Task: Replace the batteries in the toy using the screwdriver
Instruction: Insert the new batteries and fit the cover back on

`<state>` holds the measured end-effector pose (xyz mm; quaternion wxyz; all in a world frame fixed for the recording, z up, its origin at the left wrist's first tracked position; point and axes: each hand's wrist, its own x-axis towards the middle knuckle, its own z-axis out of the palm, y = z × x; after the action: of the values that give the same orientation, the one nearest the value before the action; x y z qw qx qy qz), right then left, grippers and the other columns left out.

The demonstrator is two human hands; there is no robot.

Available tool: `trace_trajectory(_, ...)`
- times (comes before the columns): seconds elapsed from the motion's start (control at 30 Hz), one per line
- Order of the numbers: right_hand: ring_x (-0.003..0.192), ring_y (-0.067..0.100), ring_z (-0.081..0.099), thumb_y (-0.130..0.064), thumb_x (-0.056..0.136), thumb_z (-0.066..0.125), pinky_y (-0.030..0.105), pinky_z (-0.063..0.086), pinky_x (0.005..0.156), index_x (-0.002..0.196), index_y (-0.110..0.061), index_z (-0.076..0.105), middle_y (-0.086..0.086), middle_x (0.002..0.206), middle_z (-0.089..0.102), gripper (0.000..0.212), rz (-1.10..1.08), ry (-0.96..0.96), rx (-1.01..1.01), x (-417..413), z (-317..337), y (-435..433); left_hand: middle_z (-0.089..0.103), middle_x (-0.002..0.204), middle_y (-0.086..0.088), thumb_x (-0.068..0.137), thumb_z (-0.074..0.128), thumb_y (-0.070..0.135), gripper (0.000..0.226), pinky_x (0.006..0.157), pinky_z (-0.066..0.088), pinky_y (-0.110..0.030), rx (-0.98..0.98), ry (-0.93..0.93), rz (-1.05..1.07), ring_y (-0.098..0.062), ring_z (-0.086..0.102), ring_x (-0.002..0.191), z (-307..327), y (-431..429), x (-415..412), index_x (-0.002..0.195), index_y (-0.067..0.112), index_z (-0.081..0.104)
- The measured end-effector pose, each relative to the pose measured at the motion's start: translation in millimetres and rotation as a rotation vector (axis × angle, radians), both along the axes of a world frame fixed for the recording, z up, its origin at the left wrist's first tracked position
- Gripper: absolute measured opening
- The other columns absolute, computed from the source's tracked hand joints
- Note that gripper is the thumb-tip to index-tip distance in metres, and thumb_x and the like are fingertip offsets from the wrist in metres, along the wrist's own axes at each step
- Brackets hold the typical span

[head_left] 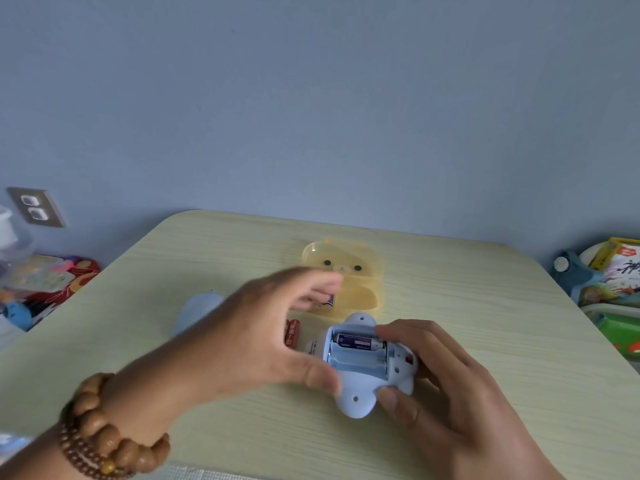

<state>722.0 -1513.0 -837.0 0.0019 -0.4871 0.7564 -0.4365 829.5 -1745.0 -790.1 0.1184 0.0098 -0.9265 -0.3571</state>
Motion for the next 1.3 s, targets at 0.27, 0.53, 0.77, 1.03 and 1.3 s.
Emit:
trace_trajectory(0.27, 0.118, 0.01, 0.063, -0.047, 0.083, 0.064, 0.026, 0.054, 0.087, 0.128, -0.036, 0.056, -0.011, 0.132, 0.059, 0.047, -0.017, -0.059, 0.001, 0, 1, 0, 0.049, 0.128, 0.033, 0.067, 0.088, 0.046, 0.091, 0.103, 0.046, -0.021, -0.361, -0.26, 0.115, 0.017, 0.049, 0.113, -5, -37, 8, 0.141, 0.049, 0.035)
trace_trajectory(0.53, 0.119, 0.01, 0.062, -0.048, 0.084, 0.064, 0.029, 0.055, 0.088, 0.128, -0.036, 0.056, -0.012, 0.132, 0.058, 0.047, -0.025, -0.052, 0.003, 0, 1, 0, 0.061, 0.107, 0.032, 0.069, 0.087, 0.044, 0.068, 0.092, 0.051, -0.021, -0.359, -0.251, 0.118, 0.013, 0.058, 0.099, -1, -32, 4, 0.128, 0.052, 0.053)
trace_trajectory(0.77, 0.117, 0.014, 0.063, -0.045, 0.084, 0.067, 0.034, 0.056, 0.088, 0.128, -0.031, 0.058, -0.01, 0.129, 0.06, 0.046, -0.013, -0.065, -0.017, 0, 0, -1, 0.07, 0.074, 0.012, 0.086, 0.053, 0.065, 0.036, 0.064, 0.051, -0.021, -0.227, 0.05, 0.127, -0.007, 0.065, 0.069, 22, -9, 3, 0.083, 0.033, 0.069)
trace_trajectory(1.03, 0.112, 0.015, 0.066, -0.027, 0.086, 0.073, 0.029, 0.055, 0.084, 0.127, -0.029, 0.06, -0.007, 0.123, 0.063, 0.043, 0.019, -0.071, -0.044, -1, 0, -2, 0.065, 0.078, 0.01, 0.091, 0.062, 0.05, 0.029, 0.067, 0.051, -0.034, -0.096, 0.246, -0.021, -0.014, 0.063, 0.073, 1, 36, -25, 0.086, 0.026, 0.078)
trace_trajectory(1.3, 0.112, 0.012, 0.065, -0.031, 0.086, 0.072, 0.022, 0.054, 0.084, 0.13, -0.028, 0.059, -0.009, 0.124, 0.063, 0.046, 0.015, -0.069, -0.051, -2, -1, -3, 0.069, 0.078, 0.012, 0.088, 0.066, 0.051, 0.024, 0.065, 0.052, -0.03, -0.059, 0.232, 0.026, -0.011, 0.066, 0.074, -3, 31, -22, 0.088, 0.031, 0.081)
